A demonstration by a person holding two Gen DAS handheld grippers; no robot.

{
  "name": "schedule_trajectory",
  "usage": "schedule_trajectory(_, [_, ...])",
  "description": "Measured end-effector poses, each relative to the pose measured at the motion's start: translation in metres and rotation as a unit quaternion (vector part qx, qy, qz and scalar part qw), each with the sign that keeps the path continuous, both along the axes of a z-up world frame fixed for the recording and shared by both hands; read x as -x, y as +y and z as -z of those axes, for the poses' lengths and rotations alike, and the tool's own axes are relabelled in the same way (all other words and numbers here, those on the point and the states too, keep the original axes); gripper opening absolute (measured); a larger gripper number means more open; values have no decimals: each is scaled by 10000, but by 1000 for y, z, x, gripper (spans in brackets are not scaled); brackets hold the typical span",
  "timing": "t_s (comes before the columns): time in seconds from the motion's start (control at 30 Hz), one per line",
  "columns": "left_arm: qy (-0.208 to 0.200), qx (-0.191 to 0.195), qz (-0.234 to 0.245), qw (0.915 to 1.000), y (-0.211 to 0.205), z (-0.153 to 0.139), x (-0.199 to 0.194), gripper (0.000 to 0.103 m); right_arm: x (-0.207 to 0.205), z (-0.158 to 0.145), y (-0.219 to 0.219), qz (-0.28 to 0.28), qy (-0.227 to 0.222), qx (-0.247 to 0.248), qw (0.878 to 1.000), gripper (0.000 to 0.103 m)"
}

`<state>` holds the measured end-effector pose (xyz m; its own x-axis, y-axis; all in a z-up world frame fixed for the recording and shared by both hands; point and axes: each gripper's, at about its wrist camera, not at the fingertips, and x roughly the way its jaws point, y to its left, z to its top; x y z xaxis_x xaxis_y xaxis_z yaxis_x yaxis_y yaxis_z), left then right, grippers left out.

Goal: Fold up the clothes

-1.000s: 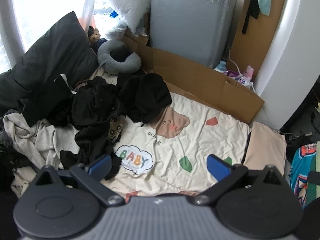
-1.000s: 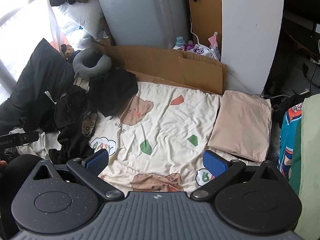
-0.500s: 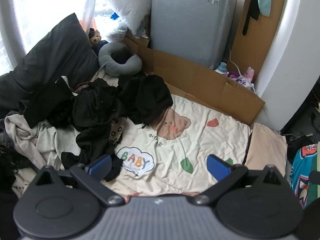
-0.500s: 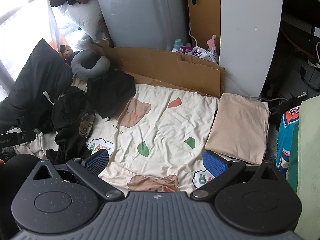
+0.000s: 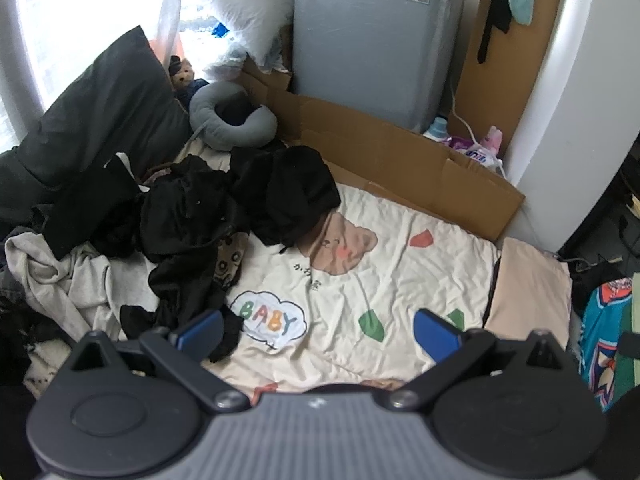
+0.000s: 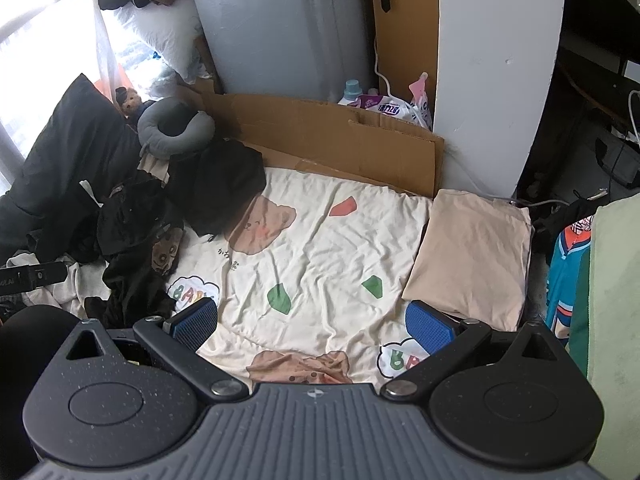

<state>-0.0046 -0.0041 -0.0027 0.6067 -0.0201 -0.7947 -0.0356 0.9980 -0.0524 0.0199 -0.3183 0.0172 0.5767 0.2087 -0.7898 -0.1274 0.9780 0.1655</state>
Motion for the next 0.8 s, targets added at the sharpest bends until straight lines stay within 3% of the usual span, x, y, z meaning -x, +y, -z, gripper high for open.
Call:
schedule_trajectory(0.23, [186,-30,63,9998,-3,0,-5,103,-1,-4,-4,71,-25,56,10000,103])
schedule_trajectory(0.8, [-47,-231,144,9996,-7,-22,-10,103,-6,-17,-10,142,-245,60,9996,103])
